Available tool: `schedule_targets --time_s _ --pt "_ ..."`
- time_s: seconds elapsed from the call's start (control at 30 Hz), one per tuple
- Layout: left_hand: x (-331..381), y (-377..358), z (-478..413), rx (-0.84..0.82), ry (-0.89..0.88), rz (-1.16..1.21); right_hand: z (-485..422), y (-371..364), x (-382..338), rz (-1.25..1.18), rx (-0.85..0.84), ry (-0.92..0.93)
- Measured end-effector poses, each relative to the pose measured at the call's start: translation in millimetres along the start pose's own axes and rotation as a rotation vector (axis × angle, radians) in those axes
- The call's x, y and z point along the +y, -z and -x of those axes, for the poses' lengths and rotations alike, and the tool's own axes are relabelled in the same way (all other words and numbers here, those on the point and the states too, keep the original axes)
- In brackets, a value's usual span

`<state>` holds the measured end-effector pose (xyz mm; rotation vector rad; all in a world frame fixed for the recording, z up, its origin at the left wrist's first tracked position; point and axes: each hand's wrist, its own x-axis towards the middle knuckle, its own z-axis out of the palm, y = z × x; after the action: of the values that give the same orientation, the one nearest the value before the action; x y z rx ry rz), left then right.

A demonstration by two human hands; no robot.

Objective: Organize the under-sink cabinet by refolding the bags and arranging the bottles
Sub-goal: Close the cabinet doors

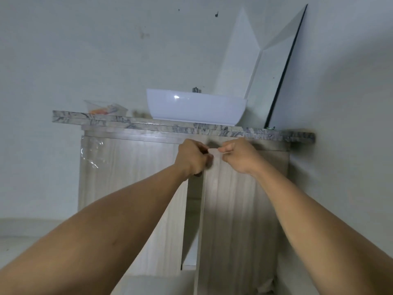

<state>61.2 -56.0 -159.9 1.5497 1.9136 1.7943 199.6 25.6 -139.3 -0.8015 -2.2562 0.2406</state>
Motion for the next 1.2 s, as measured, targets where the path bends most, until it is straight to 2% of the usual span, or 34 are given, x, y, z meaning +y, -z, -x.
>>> schedule_targets --time_s 0.13,0.27,0.43,0.5,0.67,1.1,1.2 --pt "-23.2 -0.9 -28.7 0.069 -0.05 -0.114 -22.0 -35.2 5.5 0.086 0.073 0.05" --pt "-42.8 3.8 -50.5 0.091 -0.131 -0.327 -42.4 -61.8 6.9 0.176 0.105 0.046" --pt "-65.4 8.7 -79.1 0.056 -0.245 -0.86 -61.3 -84.8 6.3 0.329 0.081 0.077" --pt "-77.9 7.5 -87.1 0.051 -0.29 -0.967 -65.1 -92.8 6.8 0.357 0.07 0.049" --pt "-96.7 2.8 -94.7 -0.027 -0.27 -0.998 -75.0 -107.3 12.2 0.424 0.074 0.001" --pt "-120.4 1.8 -96.4 0.016 -0.417 -1.232 -98.9 -129.1 23.2 0.492 0.087 -0.017" --pt "-124.3 1.1 -94.1 -0.049 -0.366 -1.254 -95.4 -136.7 28.8 0.534 0.077 -0.009"
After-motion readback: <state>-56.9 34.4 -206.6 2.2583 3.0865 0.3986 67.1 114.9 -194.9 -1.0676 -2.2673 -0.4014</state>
